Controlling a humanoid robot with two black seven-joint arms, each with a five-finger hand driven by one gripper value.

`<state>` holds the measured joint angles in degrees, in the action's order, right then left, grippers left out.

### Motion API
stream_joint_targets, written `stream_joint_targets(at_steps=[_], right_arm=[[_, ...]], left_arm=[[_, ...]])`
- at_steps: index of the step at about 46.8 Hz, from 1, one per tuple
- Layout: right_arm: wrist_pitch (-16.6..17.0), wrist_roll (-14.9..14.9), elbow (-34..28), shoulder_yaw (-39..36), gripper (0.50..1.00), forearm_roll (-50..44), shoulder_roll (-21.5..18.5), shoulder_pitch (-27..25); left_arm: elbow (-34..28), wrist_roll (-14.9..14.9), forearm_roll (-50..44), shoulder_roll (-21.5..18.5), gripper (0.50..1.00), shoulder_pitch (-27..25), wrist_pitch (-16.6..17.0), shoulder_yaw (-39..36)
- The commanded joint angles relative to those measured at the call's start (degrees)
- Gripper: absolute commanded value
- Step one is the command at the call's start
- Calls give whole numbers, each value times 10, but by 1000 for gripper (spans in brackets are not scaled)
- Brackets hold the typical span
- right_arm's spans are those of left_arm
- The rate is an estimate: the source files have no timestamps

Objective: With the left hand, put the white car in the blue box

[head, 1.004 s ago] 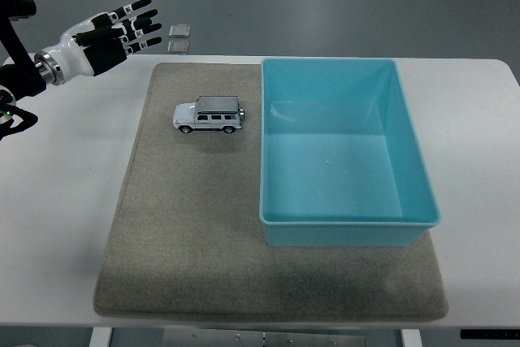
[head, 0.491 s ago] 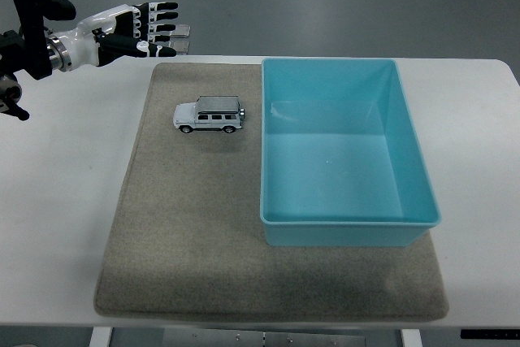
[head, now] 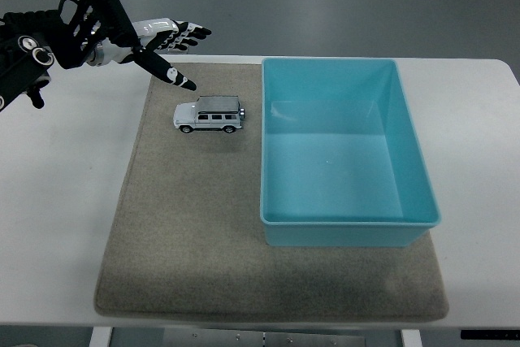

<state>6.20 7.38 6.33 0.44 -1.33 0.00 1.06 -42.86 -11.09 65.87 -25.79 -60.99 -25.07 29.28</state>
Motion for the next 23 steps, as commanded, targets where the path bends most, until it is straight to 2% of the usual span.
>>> stream_joint_targets(at_steps=[1, 6, 23], right_arm=[[-1, 0, 0, 0, 936, 0, 0, 0], [-1, -1, 0, 0, 936, 0, 0, 0], [0, 0, 0, 0, 936, 0, 0, 0]], left_arm=[[-3, 0, 7, 17, 984, -11, 32, -47], [-14, 0, 46, 29, 981, -11, 48, -66], [-21, 0, 154, 49, 973, -4, 49, -67]])
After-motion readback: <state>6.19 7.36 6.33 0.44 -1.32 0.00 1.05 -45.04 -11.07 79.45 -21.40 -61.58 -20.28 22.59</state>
